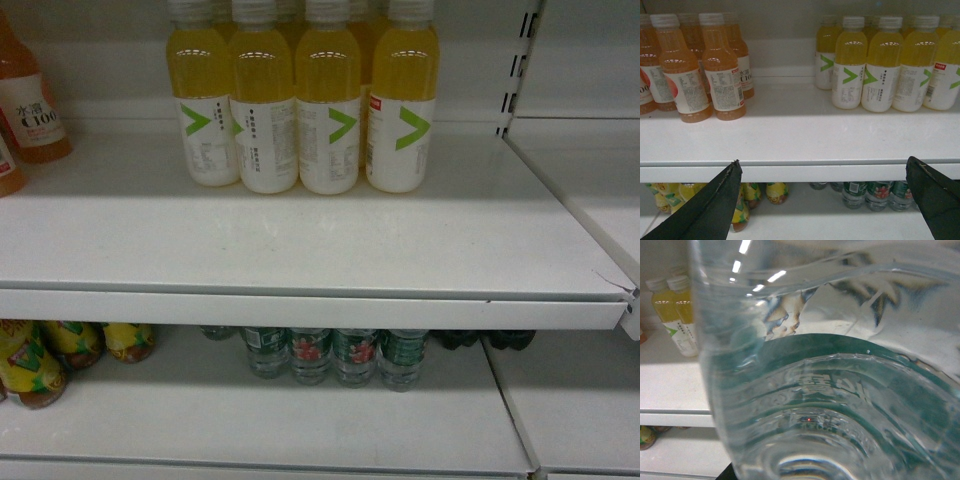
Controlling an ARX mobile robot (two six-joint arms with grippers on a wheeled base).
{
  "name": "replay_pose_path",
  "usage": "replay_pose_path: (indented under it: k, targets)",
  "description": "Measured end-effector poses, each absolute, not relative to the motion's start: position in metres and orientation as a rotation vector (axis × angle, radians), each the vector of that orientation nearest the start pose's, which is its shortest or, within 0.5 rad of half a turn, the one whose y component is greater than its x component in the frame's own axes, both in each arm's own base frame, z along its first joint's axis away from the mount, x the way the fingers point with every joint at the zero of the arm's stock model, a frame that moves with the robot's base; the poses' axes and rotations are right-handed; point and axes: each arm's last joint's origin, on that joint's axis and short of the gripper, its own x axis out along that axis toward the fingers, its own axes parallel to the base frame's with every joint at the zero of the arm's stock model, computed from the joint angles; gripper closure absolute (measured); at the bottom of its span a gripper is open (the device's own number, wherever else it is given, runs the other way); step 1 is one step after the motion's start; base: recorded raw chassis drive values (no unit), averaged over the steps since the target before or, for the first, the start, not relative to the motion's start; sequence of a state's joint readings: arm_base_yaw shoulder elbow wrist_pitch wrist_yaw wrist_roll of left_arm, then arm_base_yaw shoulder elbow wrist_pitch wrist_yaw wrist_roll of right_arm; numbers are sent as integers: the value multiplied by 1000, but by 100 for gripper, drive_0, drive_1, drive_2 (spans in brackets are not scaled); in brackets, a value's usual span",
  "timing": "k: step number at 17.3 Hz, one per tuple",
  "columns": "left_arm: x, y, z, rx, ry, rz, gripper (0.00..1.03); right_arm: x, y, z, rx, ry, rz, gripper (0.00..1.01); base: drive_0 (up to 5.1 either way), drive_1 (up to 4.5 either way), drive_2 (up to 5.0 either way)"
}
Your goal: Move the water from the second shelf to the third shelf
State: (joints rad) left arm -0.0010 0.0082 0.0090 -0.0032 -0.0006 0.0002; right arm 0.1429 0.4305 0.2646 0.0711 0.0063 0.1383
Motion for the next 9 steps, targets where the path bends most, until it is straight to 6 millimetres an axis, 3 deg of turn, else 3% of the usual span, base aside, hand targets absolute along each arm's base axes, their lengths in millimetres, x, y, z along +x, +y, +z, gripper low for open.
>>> replay_pose_path:
  k: [3, 9]
  targets:
    - [98, 0, 166, 0, 2, 0, 5, 127, 18, 223, 131, 104, 130, 58, 0, 0, 0]
    - [98, 0, 166, 0, 3, -2, 5, 127, 17, 223, 131, 108, 118, 58, -484, 261, 261]
